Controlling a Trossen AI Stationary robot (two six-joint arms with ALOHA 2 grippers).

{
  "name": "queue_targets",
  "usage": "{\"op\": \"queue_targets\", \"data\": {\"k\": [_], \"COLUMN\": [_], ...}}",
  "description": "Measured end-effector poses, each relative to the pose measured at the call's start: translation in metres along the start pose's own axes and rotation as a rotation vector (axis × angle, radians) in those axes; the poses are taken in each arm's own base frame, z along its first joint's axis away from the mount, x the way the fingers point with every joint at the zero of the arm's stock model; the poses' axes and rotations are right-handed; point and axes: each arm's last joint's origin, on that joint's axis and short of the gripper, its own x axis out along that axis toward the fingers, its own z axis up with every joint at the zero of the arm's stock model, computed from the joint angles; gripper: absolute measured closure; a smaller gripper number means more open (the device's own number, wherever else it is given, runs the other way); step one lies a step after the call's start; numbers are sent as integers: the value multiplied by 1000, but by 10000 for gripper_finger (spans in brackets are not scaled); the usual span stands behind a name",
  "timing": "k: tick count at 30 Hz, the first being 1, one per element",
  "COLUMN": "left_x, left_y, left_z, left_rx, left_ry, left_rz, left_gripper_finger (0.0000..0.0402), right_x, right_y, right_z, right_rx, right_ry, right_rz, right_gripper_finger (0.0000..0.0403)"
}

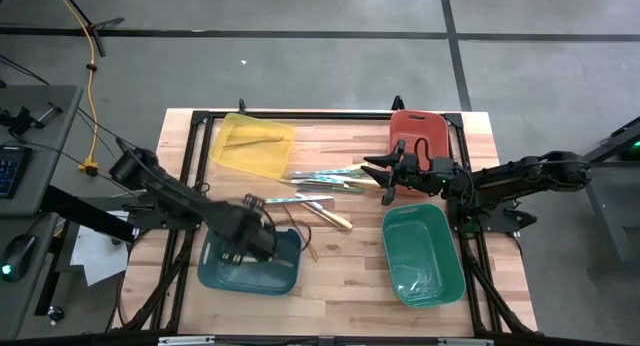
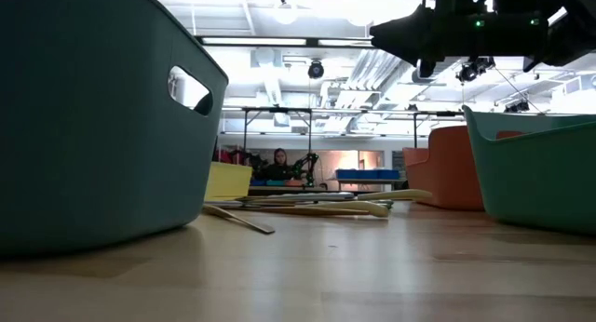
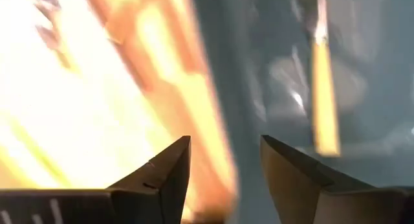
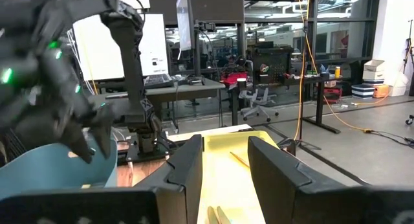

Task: Sort silverware by color (type)
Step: Put the yellow knife into the blue bin

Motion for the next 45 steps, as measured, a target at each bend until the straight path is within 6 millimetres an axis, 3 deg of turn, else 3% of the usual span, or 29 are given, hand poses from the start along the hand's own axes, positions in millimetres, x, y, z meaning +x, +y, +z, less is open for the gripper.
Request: {"op": "queue_targets", "data": {"k": [5,9,13,18,26,31,45], "left_x": [-38,-54,-49,-20,40,61,67], "left_y": [36,58,71,77,79,77,84], "left_z": [-22,-43,-61,-72,-79,-89,-95], "left_rx": [-147,-210,-232,-249,-321,-420,-487], "left_ry": [-400,-761,-1052,-1289,-1444,-1515,-1519], "left_rz": [94,157,204,232,285,275,298], "left_gripper_finger": [231,231,231,231,231,232,232], "right_x": [0,0,0,0,0,0,0], "right_y": [0,0,0,0,0,0,0], "right_z": [0,-1,-1,-1,-1,0,0], "right_rx": [0,-1,-1,-1,-9,-36,-109], "right_ry": [3,5,5,6,6,-1,0], "right_rz": [0,0,0,0,0,0,0], "right_gripper_finger": [295,295,295,295,295,295,295]}}
